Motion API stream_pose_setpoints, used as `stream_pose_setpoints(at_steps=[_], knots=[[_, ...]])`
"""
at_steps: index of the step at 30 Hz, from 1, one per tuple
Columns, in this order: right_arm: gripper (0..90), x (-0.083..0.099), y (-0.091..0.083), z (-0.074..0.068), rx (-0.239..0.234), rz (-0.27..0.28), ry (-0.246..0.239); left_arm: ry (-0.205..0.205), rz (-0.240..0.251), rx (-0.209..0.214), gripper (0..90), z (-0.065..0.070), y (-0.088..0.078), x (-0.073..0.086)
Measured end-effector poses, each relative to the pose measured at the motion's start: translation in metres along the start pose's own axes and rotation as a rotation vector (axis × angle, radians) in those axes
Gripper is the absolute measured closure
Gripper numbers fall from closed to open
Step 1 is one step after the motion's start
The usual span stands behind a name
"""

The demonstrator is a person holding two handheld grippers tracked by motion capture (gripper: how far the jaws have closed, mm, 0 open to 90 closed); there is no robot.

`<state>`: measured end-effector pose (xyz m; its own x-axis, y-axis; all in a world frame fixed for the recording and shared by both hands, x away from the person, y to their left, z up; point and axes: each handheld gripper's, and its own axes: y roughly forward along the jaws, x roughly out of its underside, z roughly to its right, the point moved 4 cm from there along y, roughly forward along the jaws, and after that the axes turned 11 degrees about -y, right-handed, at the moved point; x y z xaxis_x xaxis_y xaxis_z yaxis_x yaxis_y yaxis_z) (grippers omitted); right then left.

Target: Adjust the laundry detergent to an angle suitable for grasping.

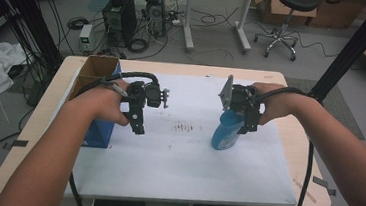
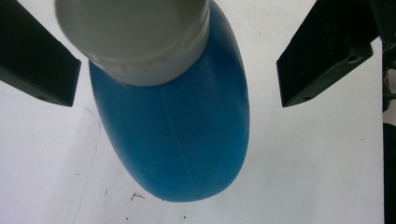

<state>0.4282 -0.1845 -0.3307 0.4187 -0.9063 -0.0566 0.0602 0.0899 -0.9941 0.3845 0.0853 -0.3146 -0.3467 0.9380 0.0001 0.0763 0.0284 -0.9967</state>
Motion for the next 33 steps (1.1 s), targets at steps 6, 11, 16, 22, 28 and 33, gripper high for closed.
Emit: stream_pose_setpoints(at_steps=[6, 11, 16, 22, 28, 33], knots=[[0.0, 0.0021, 0.0030, -0.0008, -0.004, 0.001, 0.006, 0.004, 0.001, 0.002, 0.1, -0.0005, 0.0009, -0.0021], [0.0, 0.0024, 0.0046, 0.0005, -0.004, 0.005, 0.006, 0.007, 0.002, 0.003, 0.1, -0.0007, 0.0017, -0.0040], [0.0, 0.0023, 0.0055, 0.0025, 0.001, 0.011, 0.001, 0.005, 0.002, 0.001, 0.1, -0.0016, 0.0030, -0.0045], [3.5, 0.0024, 0.0058, 0.0032, 0.006, 0.010, -0.009, 0.008, -0.001, 0.000, 0.1, -0.0022, 0.0030, -0.0041], [7.0, 0.0034, 0.0063, 0.0051, 0.009, 0.007, -0.009, 0.006, -0.001, -0.002, 0.1, -0.0027, 0.0036, -0.0026], [10.4, 0.0028, 0.0062, 0.0054, 0.007, 0.004, -0.014, 0.004, 0.001, -0.001, 0.2, -0.0037, 0.0041, -0.0012]])
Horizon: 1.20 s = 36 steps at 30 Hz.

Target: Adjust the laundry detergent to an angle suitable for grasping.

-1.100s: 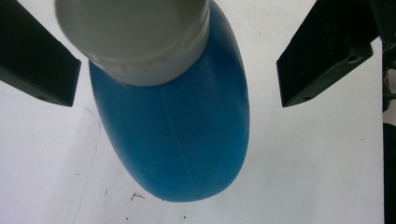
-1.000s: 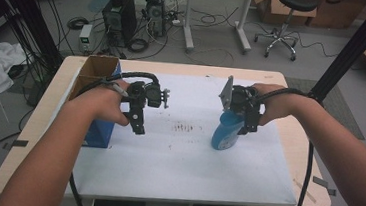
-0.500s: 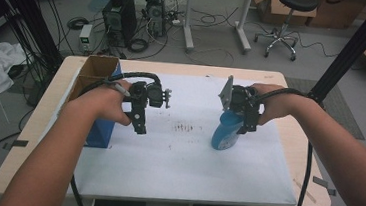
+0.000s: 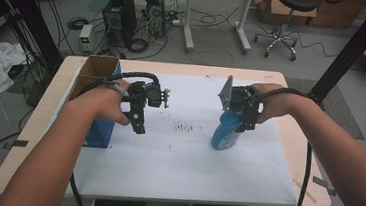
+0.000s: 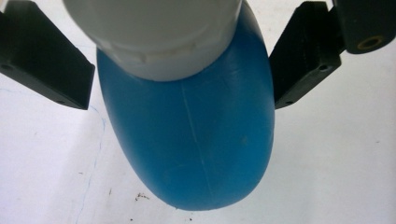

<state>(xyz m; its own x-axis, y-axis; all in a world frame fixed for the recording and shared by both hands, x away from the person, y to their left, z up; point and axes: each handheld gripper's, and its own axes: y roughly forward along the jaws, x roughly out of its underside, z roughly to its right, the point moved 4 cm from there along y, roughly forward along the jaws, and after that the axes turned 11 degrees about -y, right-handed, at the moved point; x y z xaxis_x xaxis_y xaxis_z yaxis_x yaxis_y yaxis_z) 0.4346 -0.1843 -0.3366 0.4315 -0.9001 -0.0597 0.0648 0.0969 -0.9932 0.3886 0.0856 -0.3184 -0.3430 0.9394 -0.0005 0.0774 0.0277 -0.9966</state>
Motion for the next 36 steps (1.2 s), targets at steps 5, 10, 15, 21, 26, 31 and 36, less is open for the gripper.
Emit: stream_pose_setpoints(at_steps=[5, 10, 15, 21, 26, 31, 36], knots=[[14.6, -0.0007, 0.0001, 0.0003, -0.006, 0.001, -0.005, 0.004, 0.008, -0.003, 0.3, -0.0009, 0.0003, 0.0004], [15.6, 0.0001, 0.0000, 0.0002, -0.012, 0.001, -0.004, -0.001, 0.006, -0.001, 0.3, -0.0012, 0.0007, 0.0012], [19.5, -0.0002, -0.0006, 0.0000, -0.021, 0.001, -0.012, 0.001, 0.007, 0.002, 0.3, -0.0018, 0.0020, 0.0019], [24.6, -0.0023, -0.0007, -0.0008, -0.043, -0.004, -0.030, 0.002, 0.013, -0.001, 0.3, -0.0015, 0.0013, 0.0018], [26.0, -0.0016, -0.0007, -0.0003, -0.043, -0.005, -0.032, 0.001, 0.011, -0.002, 0.3, -0.0022, 0.0015, 0.0028], [29.6, -0.0013, -0.0012, -0.0006, -0.052, -0.004, -0.037, 0.000, 0.010, -0.003, 0.3, -0.0026, 0.0018, 0.0040], [33.0, -0.0010, -0.0015, -0.0020, -0.061, 0.001, -0.042, -0.002, 0.011, -0.001, 0.3, -0.0028, 0.0023, 0.0039]])
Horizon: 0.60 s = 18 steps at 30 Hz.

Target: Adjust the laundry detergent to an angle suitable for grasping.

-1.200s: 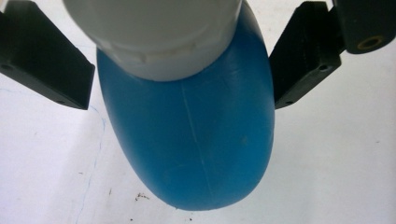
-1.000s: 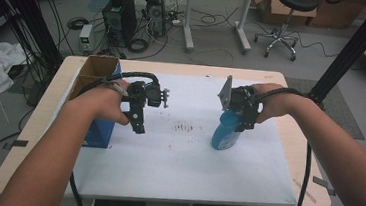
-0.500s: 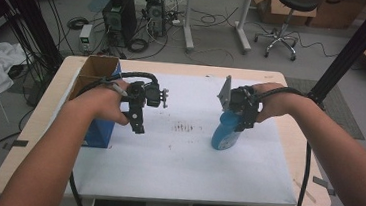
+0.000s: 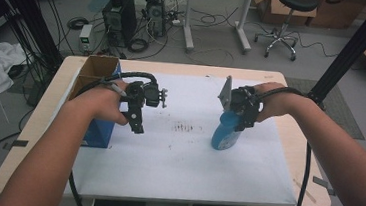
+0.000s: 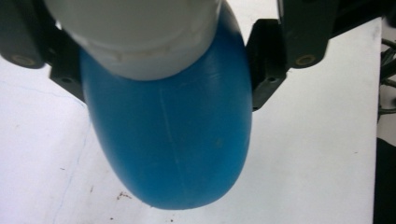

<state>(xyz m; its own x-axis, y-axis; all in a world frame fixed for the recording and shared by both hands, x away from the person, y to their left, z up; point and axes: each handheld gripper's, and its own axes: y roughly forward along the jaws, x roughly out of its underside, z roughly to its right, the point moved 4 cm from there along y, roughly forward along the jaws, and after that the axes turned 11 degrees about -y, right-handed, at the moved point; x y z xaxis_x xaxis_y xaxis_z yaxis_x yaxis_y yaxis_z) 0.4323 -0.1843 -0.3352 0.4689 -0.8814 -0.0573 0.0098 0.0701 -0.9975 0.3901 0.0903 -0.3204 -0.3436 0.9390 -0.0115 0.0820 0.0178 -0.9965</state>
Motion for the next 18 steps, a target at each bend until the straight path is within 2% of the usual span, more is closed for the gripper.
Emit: stream_pose_setpoints(at_steps=[14, 18], knots=[[36.3, 0.0002, -0.0004, 0.0013, -0.002, 0.014, 0.007, -0.004, 0.007, -0.002, 0.3, -0.0012, 0.0000, 0.0008], [37.1, 0.0007, -0.0008, 0.0010, -0.012, 0.021, 0.023, -0.005, 0.010, -0.002, 0.3, -0.0006, 0.0005, 0.0021]])
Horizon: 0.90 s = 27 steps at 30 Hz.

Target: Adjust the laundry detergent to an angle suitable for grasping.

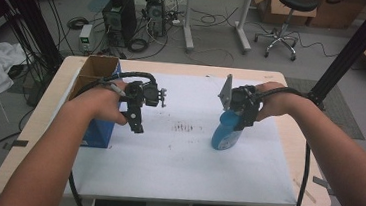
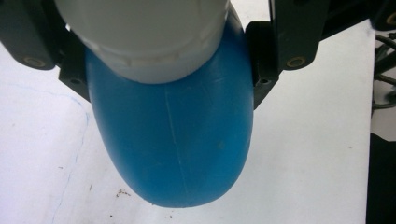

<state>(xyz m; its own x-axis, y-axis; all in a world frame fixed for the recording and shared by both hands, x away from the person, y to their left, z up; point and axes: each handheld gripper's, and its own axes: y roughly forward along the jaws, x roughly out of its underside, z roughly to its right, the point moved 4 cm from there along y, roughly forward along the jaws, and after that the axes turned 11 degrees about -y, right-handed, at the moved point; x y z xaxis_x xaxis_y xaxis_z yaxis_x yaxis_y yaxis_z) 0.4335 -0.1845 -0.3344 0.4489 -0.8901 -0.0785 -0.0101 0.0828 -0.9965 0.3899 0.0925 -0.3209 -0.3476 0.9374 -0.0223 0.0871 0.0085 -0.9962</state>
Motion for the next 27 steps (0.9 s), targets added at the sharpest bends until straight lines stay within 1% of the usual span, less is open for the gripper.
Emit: stream_pose_setpoints(at_steps=[5, 8, 10, 21, 25, 27], knots=[[37.4, 0.001, -0.002, -0.002, -0.010, -0.004, 0.027, 0.001, 0.005, -0.001, 0.3, 0.000, -0.001, 0.002], [37.5, 0.000, -0.006, -0.003, -0.004, 0.003, 0.034, 0.001, 0.004, -0.004, 0.3, 0.000, -0.003, 0.002], [37.5, -0.001, -0.008, -0.004, 0.001, -0.003, 0.037, 0.001, 0.007, -0.006, 0.3, 0.001, -0.003, 0.002], [37.6, 0.000, -0.013, -0.006, 0.003, -0.008, 0.055, 0.005, 0.011, -0.015, 0.3, 0.005, -0.009, 0.003], [37.6, -0.001, -0.021, -0.007, 0.008, -0.012, 0.061, 0.007, 0.008, -0.022, 0.3, 0.006, -0.012, 0.004], [37.6, -0.003, -0.027, -0.008, 0.012, -0.003, 0.080, 0.010, 0.005, -0.022, 0.3, 0.007, -0.013, 0.004]])
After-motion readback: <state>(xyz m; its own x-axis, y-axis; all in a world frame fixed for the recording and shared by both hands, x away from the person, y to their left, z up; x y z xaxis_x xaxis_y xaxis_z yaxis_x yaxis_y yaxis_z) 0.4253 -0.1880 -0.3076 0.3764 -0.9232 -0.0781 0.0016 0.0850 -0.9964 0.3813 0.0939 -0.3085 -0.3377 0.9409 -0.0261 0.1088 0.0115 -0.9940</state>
